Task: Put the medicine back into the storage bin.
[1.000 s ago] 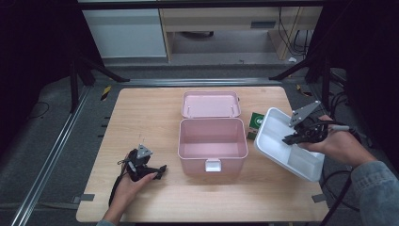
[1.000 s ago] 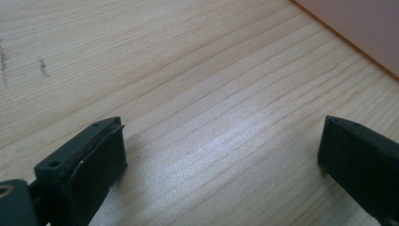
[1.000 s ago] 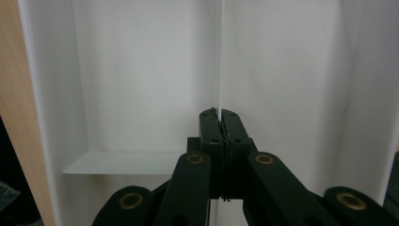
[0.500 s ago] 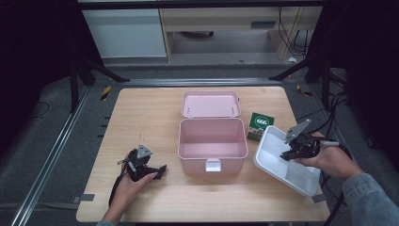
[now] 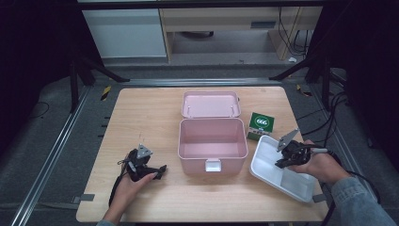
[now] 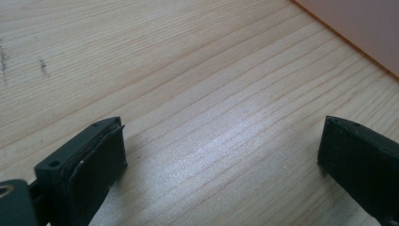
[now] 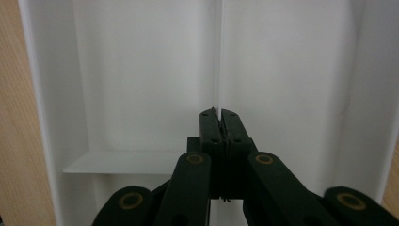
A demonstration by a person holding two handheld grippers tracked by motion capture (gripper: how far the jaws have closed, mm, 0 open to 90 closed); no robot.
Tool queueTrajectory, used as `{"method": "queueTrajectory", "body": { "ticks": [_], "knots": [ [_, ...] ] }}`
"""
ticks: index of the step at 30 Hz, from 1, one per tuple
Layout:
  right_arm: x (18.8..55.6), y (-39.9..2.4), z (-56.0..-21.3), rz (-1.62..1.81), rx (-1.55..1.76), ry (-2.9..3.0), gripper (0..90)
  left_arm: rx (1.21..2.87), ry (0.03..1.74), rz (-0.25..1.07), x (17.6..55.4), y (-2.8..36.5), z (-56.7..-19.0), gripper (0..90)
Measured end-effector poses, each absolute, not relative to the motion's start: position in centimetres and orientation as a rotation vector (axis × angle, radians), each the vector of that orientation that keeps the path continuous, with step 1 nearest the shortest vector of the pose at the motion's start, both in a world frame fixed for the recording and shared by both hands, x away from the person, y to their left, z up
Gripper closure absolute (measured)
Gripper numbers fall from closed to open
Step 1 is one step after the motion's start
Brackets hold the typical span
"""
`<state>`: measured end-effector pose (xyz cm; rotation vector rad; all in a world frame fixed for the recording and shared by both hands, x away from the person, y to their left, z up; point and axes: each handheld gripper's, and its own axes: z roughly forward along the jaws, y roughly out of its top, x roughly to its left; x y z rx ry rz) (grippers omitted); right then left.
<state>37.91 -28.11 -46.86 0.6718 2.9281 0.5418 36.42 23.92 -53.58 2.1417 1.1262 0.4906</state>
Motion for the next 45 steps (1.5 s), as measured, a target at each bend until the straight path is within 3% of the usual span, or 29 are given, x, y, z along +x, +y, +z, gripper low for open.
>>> {"method": "queueTrajectory", "body": {
  "ticks": [13,22,31,38,45],
  "knots": [
    [38.3,-27.5,-48.6,0.525,0.674,2.961,89.2,2.142,1.126,0.491,36.4,23.9,-53.6,0.7],
    [38.9,-28.1,-46.0,0.633,0.739,2.874,73.9,2.141,1.128,0.493,36.4,23.9,-53.6,0.8],
    [41.4,-27.9,-42.3,0.680,0.789,2.733,45.1,2.139,1.131,0.495,36.4,23.9,-53.6,0.8],
    [44.7,-27.2,-42.4,0.641,0.824,2.650,17.0,2.138,1.133,0.497,36.3,23.9,-53.6,0.9],
    [47.8,-26.7,-42.9,0.643,0.829,2.625,9.1,2.137,1.135,0.498,36.3,23.9,-53.6,0.9]
  ]
}}
